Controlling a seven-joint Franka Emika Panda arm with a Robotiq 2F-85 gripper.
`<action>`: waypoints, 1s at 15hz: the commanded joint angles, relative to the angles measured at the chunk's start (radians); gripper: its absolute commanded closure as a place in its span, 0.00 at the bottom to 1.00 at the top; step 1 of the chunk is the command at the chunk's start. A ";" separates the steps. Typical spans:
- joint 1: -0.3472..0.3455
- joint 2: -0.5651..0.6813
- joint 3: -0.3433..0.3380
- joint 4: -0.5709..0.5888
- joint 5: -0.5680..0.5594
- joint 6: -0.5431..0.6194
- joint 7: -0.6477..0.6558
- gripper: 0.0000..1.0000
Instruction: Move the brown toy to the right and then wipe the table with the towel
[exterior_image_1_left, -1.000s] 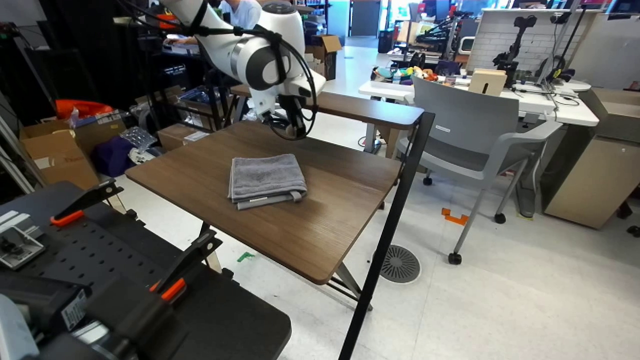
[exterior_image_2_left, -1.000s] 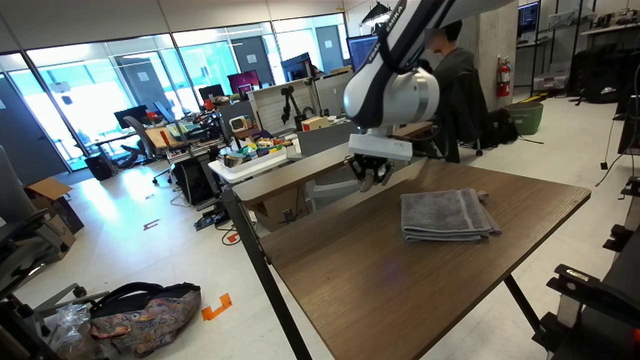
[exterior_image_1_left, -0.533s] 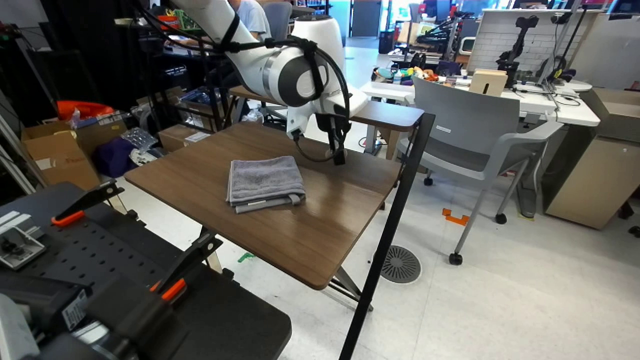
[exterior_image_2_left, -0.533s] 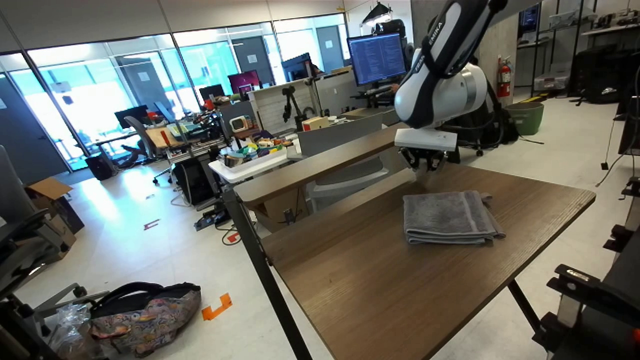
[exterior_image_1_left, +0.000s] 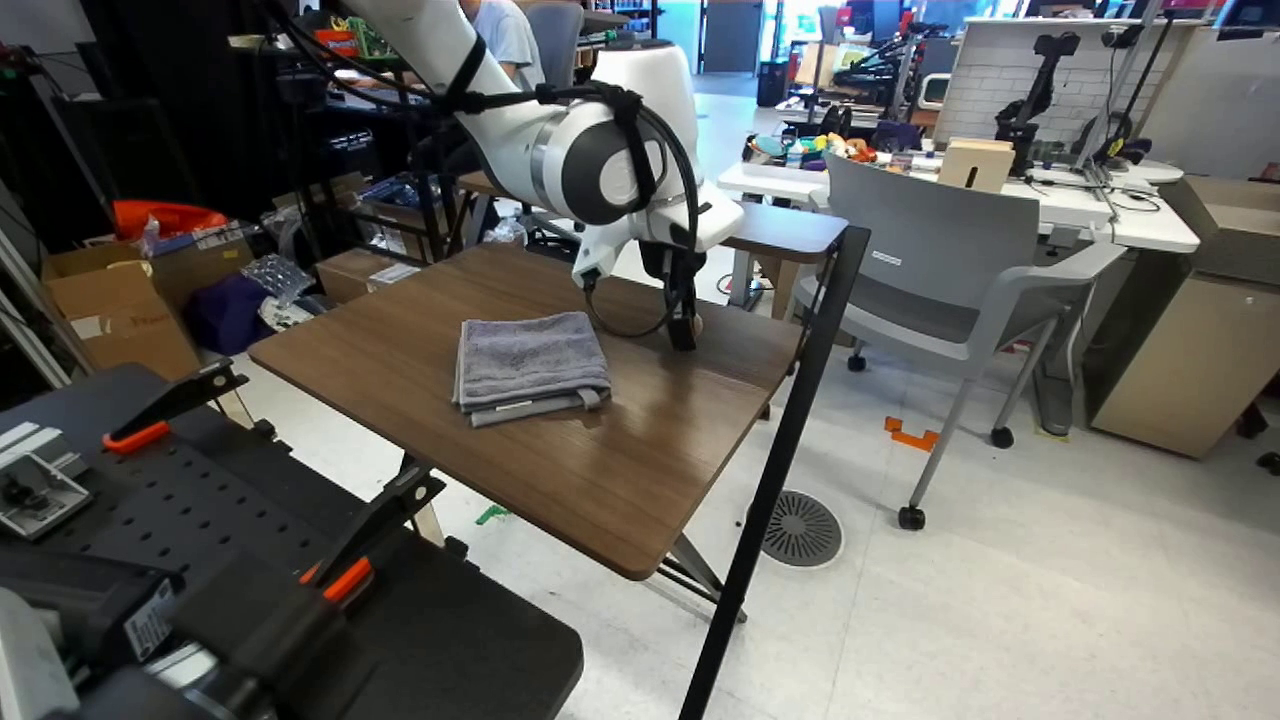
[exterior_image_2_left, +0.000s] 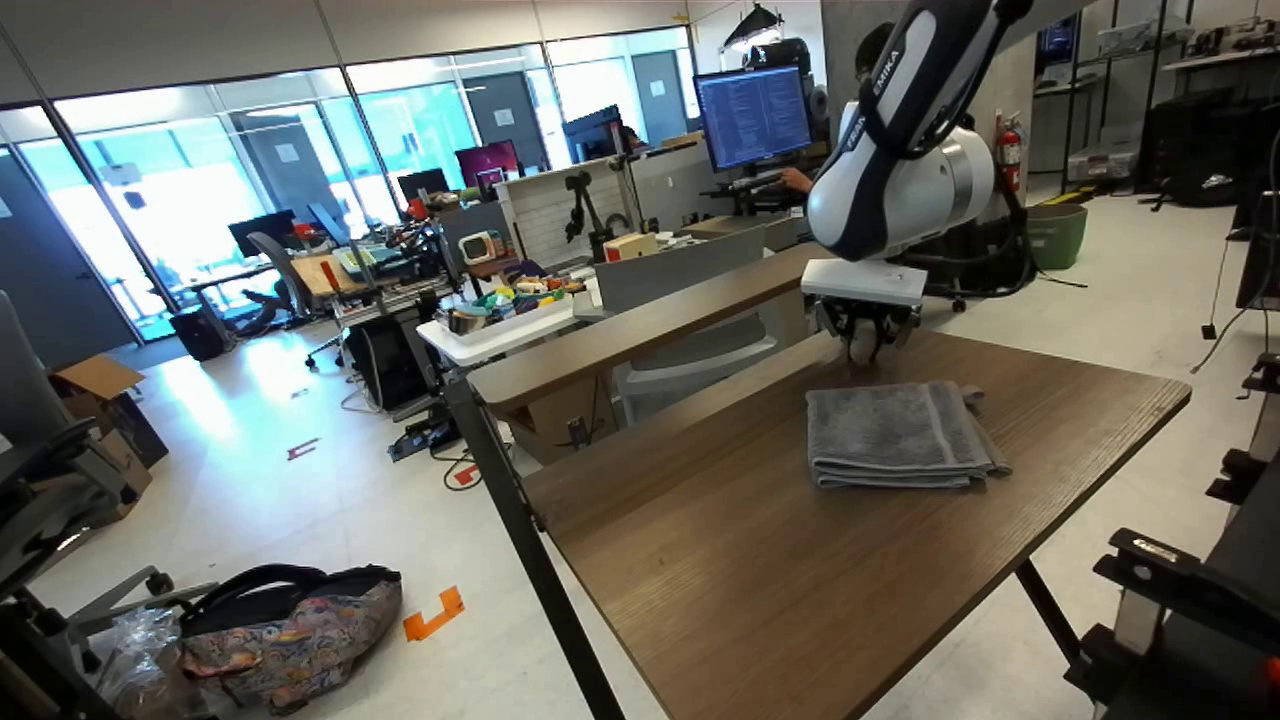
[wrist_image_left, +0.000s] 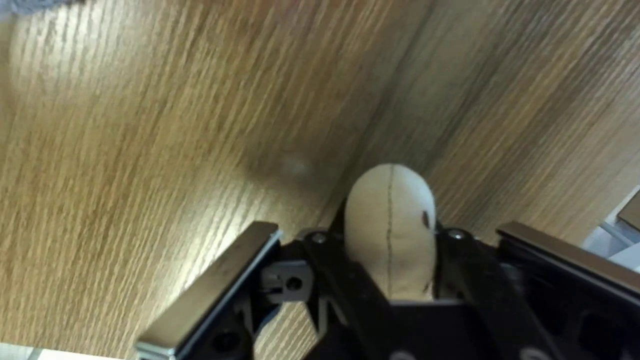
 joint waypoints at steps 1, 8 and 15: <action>0.016 -0.077 -0.005 -0.114 -0.011 0.059 0.015 0.37; -0.032 -0.267 0.133 -0.387 0.026 0.383 -0.135 0.00; -0.210 -0.427 0.477 -0.567 0.083 0.229 -0.468 0.00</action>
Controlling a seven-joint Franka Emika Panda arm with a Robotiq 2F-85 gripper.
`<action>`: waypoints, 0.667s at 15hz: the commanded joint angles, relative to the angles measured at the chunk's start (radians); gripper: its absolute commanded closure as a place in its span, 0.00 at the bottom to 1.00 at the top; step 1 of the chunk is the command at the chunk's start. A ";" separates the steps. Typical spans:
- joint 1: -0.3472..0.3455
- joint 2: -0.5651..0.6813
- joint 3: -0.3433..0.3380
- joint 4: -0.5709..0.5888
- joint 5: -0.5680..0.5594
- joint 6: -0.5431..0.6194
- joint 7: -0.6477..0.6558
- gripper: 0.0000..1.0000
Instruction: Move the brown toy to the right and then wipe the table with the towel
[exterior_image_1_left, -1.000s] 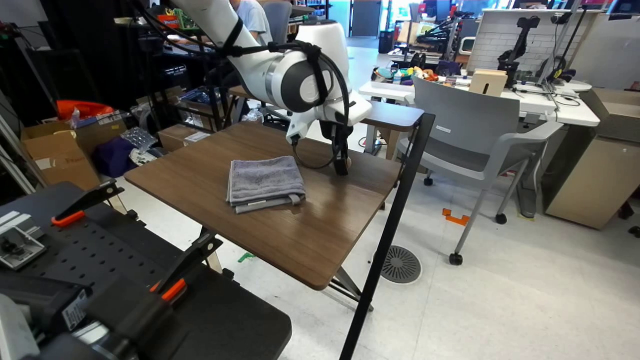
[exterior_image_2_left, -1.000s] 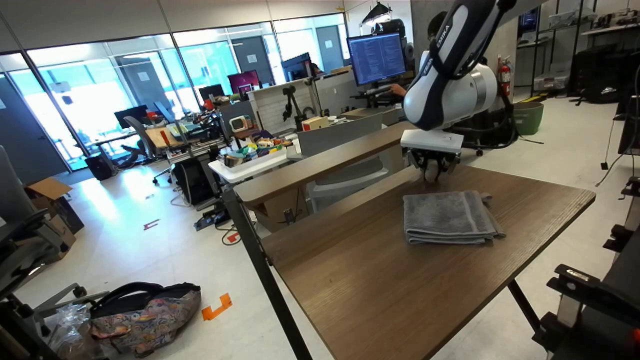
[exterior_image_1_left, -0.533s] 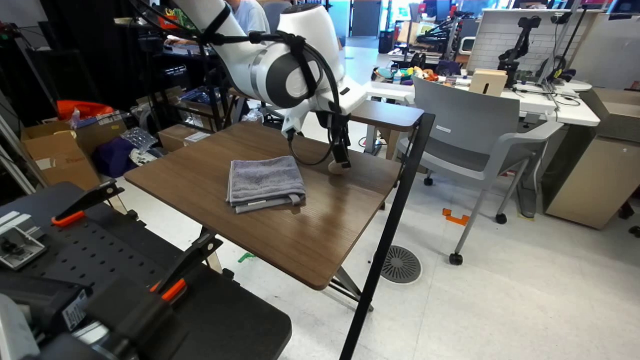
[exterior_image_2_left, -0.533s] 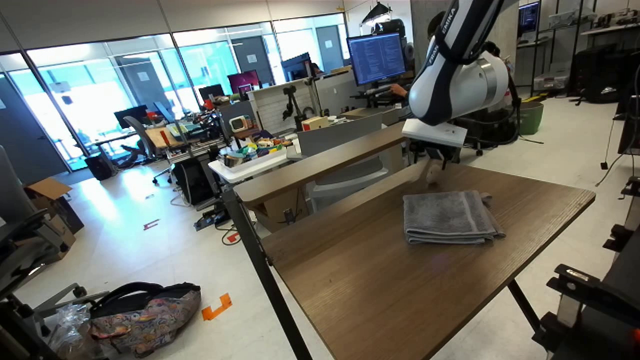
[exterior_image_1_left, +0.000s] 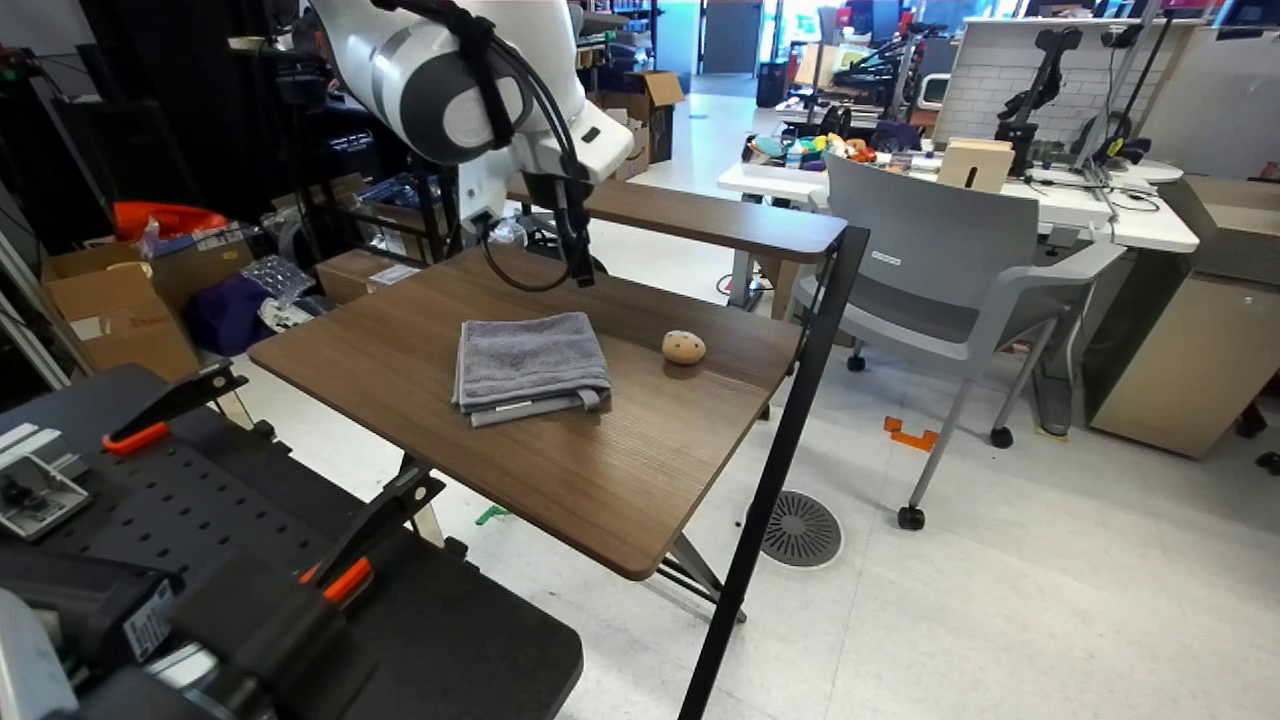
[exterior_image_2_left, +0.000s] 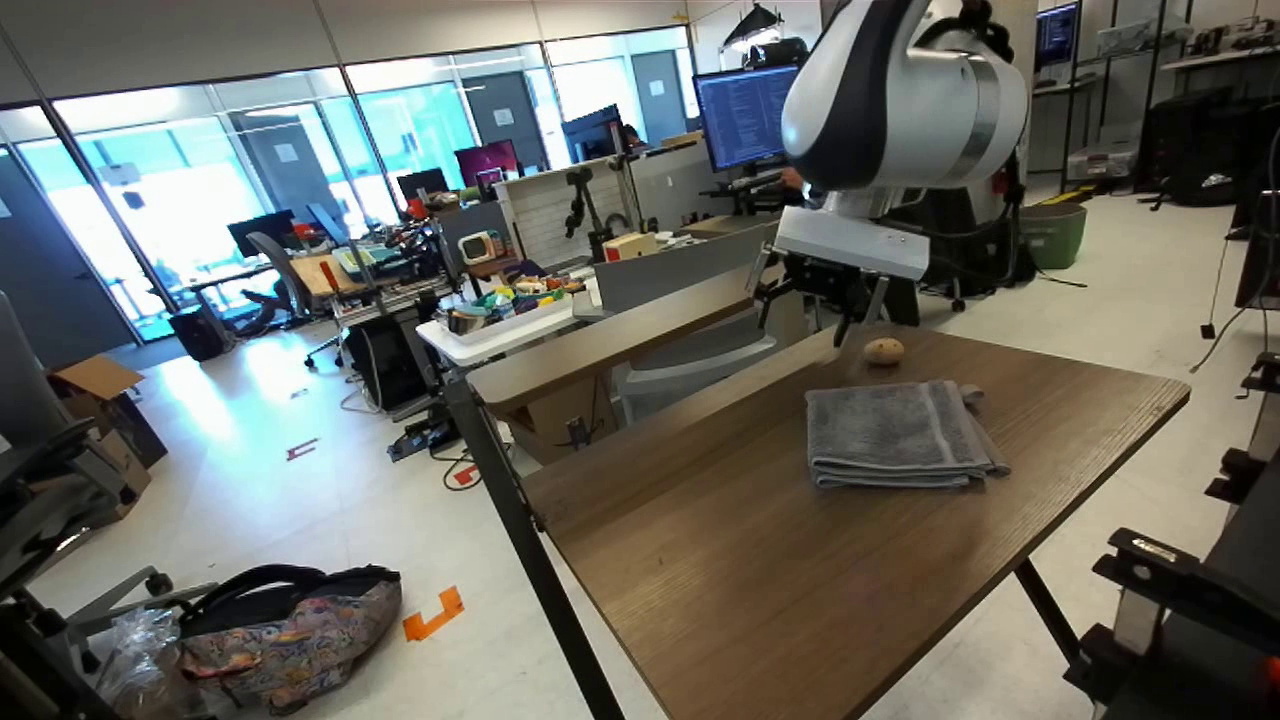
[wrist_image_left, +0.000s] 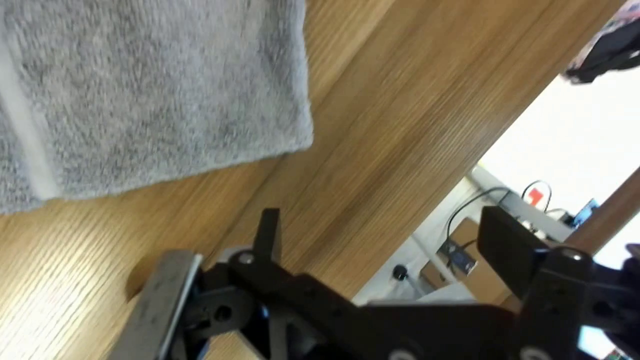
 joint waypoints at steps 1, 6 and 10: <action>-0.082 -0.082 0.109 -0.080 0.072 -0.165 -0.148 0.00; 0.027 -0.068 -0.056 -0.035 0.042 -0.514 -0.073 0.00; 0.049 0.002 -0.026 -0.056 0.112 -0.407 -0.167 0.00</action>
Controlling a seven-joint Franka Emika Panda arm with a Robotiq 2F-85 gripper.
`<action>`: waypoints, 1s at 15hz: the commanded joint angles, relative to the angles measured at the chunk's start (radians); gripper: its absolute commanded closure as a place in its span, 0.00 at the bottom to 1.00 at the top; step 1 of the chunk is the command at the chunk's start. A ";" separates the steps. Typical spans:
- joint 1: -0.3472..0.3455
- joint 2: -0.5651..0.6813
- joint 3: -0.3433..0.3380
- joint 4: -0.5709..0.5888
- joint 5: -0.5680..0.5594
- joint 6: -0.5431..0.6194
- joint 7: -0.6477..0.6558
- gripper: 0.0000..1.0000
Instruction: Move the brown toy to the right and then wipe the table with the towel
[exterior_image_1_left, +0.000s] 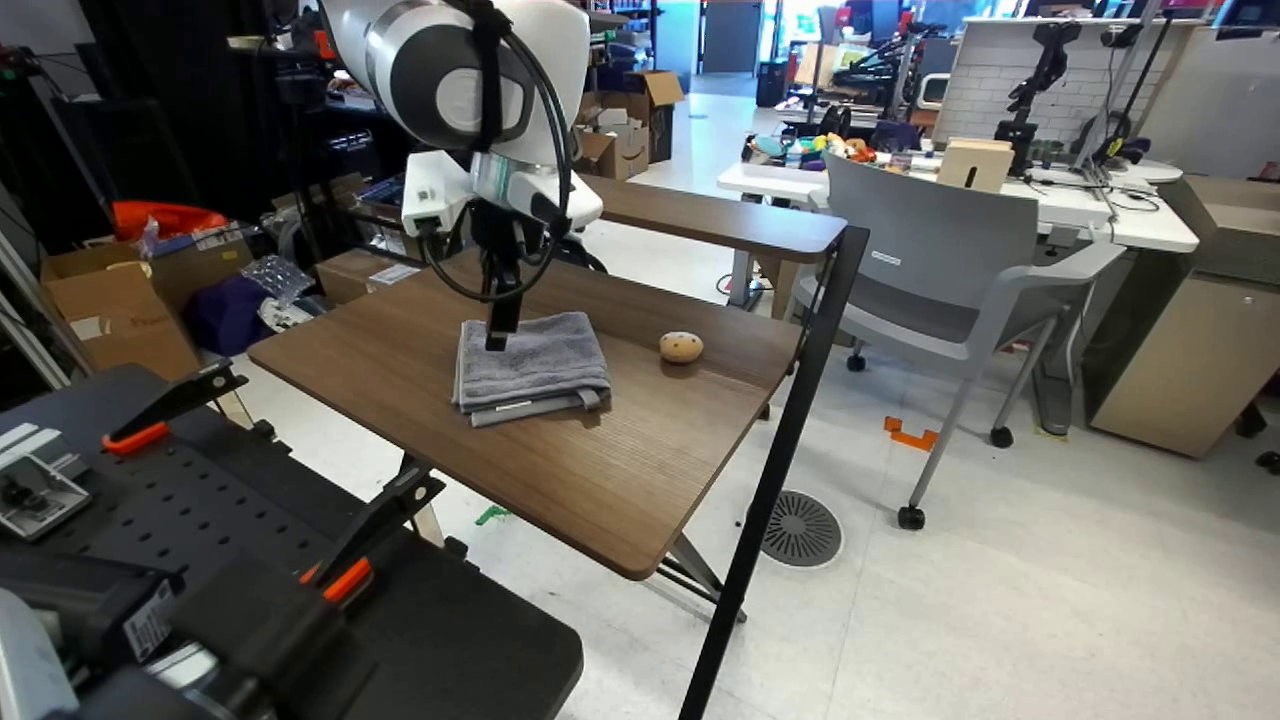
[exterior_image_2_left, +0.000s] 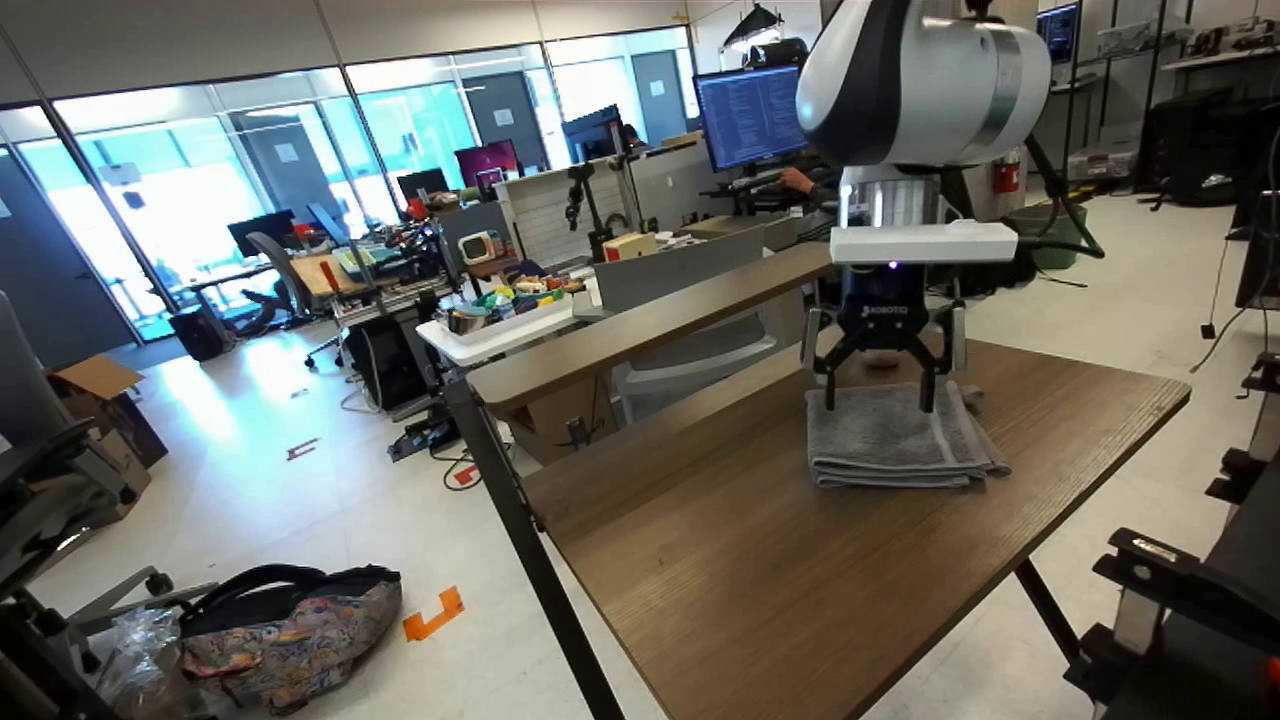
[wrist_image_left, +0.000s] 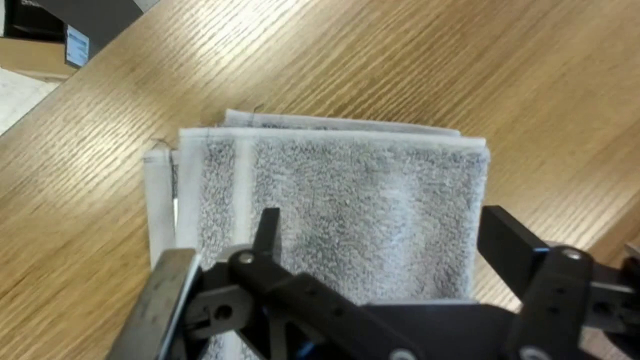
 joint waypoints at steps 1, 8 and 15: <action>0.066 0.081 0.012 -0.008 0.046 0.227 -0.081 0.00; 0.213 0.154 -0.051 -0.027 -0.008 0.430 -0.027 0.00; 0.215 0.186 -0.035 0.039 0.002 0.383 -0.016 0.00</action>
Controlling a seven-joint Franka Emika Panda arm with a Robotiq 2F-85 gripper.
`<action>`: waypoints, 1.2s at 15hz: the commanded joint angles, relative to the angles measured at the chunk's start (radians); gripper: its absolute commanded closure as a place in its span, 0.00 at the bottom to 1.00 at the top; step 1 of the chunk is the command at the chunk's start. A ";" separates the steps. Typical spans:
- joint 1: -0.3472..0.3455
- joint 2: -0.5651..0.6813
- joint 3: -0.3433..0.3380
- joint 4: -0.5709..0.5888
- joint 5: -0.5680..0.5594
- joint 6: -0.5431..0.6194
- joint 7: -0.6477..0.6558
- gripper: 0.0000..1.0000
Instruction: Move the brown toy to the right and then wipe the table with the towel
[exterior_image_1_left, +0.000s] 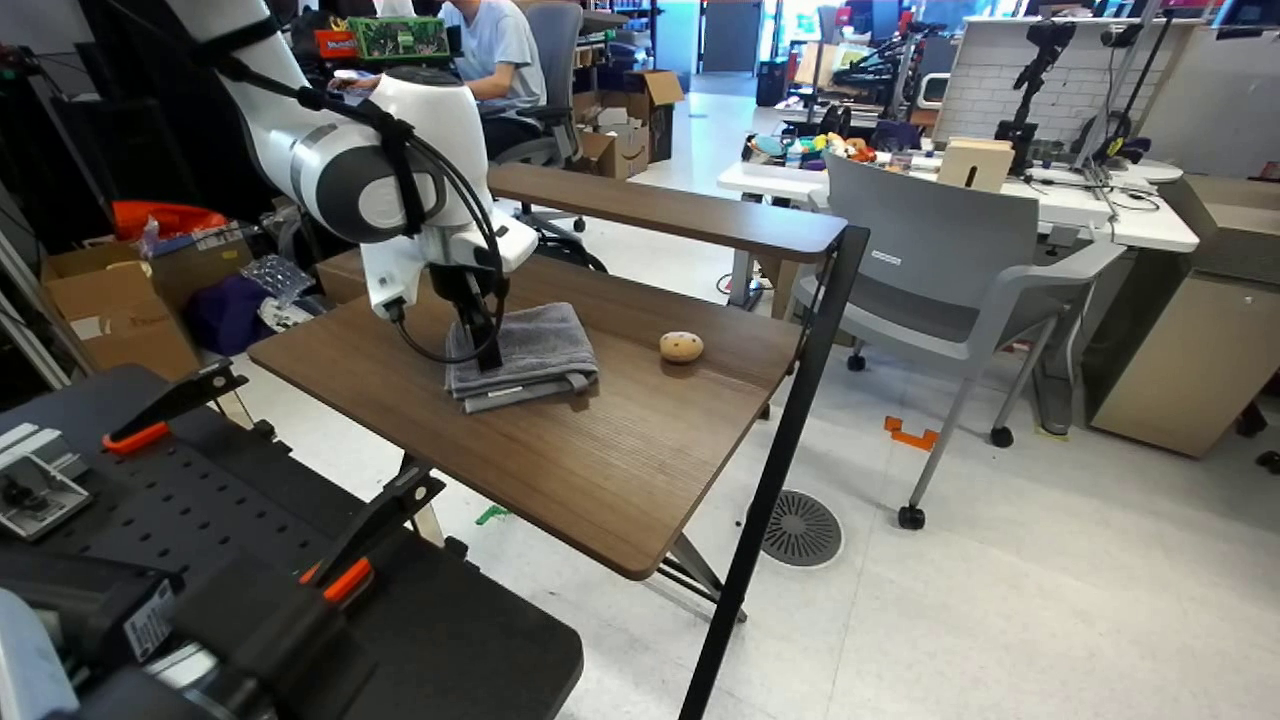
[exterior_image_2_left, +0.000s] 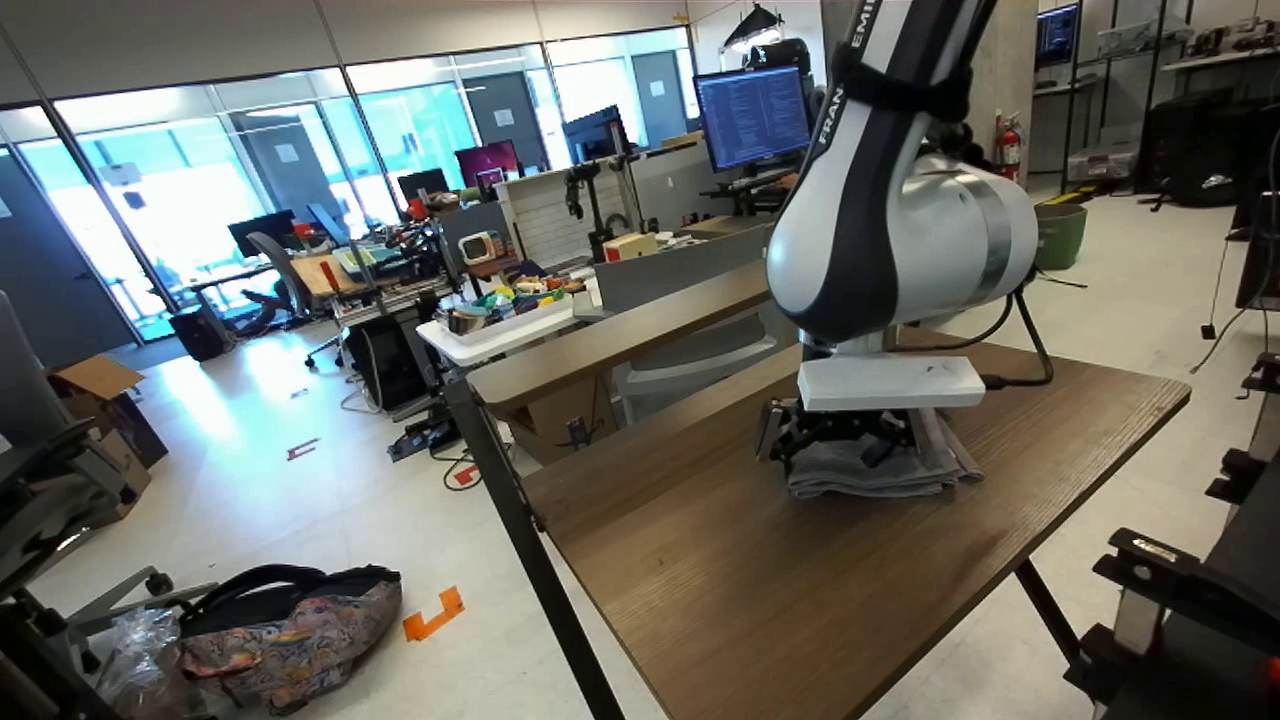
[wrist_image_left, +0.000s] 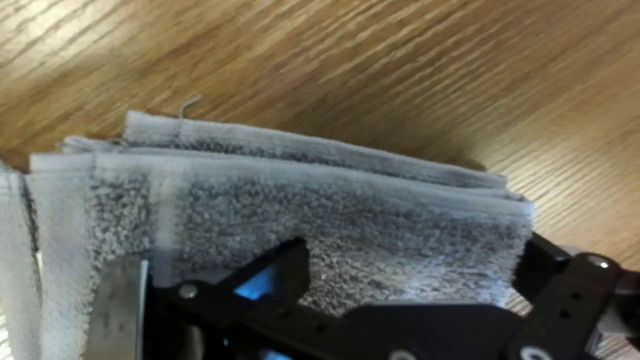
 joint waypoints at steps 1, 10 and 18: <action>-0.026 0.055 0.062 0.096 0.021 -0.034 0.006 0.00; 0.017 0.153 0.168 0.283 0.075 0.001 0.049 0.00; 0.039 -0.017 0.136 0.208 0.071 -0.065 0.083 0.00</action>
